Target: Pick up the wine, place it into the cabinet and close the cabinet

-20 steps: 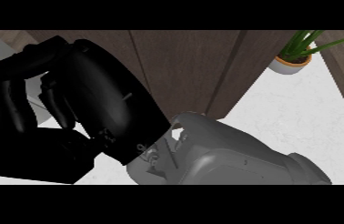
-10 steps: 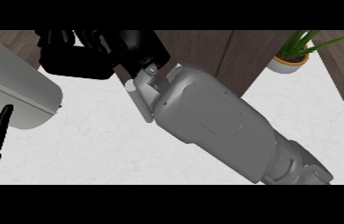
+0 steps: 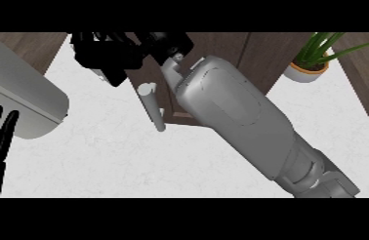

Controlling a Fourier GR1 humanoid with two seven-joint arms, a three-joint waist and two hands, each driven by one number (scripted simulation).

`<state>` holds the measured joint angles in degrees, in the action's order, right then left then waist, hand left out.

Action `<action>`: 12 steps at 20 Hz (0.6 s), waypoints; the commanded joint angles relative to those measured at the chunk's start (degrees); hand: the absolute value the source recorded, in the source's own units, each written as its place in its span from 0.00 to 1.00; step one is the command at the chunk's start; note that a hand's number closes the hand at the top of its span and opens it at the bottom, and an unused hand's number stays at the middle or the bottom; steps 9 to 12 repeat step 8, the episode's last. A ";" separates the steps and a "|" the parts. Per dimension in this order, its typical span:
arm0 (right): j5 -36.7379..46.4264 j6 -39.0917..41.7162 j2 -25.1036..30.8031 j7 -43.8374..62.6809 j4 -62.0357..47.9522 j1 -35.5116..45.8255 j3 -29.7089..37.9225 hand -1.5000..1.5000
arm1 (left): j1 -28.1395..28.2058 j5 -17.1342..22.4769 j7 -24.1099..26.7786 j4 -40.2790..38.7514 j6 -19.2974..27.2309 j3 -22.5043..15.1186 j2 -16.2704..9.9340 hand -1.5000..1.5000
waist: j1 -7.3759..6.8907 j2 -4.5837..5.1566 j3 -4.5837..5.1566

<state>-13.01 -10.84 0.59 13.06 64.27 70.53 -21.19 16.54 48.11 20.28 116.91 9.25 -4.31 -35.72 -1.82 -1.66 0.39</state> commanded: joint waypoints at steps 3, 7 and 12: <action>1.76 3.03 7.65 -3.04 -9.90 1.14 4.89 1.00 | -0.96 -0.31 -0.72 -0.52 -0.24 -0.26 0.55 0.00 | 0.20 2.39 -0.31; 2.50 2.57 6.90 -4.19 -10.45 0.17 4.71 1.00 | -0.57 0.49 -1.81 0.79 -1.48 1.29 -0.81 0.00 | -0.39 2.15 -0.34; 3.61 1.33 5.08 -5.23 -10.34 -0.79 3.23 1.00 | -4.20 -0.30 -1.78 -2.21 0.15 0.00 0.77 0.00 | 0.94 2.49 -0.31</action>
